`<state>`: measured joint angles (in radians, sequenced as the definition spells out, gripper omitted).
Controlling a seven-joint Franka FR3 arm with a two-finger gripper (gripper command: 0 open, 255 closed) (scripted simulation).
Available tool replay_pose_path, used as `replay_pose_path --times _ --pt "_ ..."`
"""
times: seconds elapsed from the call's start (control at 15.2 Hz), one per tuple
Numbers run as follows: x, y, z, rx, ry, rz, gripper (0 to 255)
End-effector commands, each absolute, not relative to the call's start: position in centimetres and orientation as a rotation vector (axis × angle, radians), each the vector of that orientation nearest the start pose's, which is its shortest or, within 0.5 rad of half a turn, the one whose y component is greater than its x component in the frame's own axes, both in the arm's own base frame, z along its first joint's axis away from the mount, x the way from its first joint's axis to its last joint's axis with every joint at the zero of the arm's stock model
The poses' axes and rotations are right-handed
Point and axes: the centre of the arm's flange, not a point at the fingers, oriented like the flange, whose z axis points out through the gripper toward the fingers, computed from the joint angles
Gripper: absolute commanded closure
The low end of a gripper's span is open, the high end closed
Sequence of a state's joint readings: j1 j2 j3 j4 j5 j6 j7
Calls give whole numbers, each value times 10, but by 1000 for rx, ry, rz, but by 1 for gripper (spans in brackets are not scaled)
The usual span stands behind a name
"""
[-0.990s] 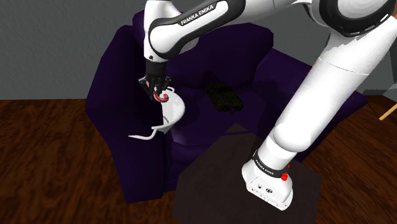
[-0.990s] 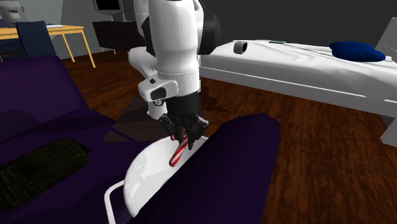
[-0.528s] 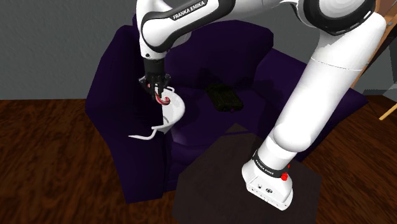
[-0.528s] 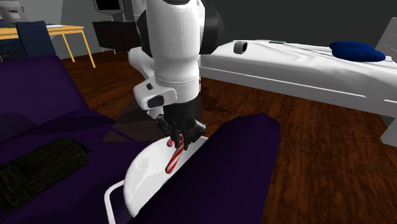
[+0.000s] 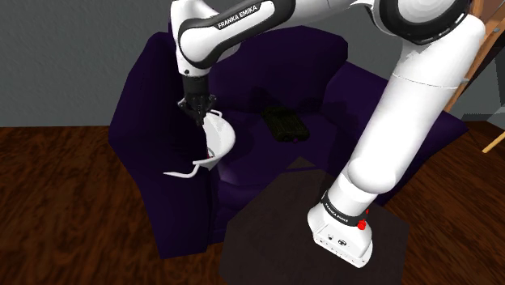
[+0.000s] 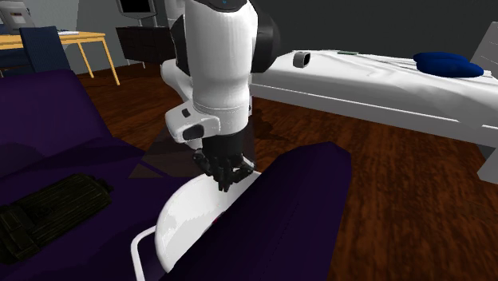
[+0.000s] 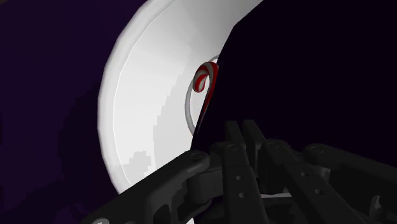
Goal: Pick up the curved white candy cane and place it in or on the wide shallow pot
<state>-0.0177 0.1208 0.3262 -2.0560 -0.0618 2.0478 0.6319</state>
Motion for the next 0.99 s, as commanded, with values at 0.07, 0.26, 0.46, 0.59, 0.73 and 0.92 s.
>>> replay_pose_path --times 0.07,0.26,0.46,0.59,0.73,0.92 --pt "548 169 314 -3068 466 2 255" --pt "548 169 314 -3068 466 2 255" --pt "551 170 322 -3069 465 2 0" --pt "544 160 324 -3072 466 -1 0" --pt "546 157 315 -3072 467 -1 0" --pt "548 168 340 -3068 466 2 0"
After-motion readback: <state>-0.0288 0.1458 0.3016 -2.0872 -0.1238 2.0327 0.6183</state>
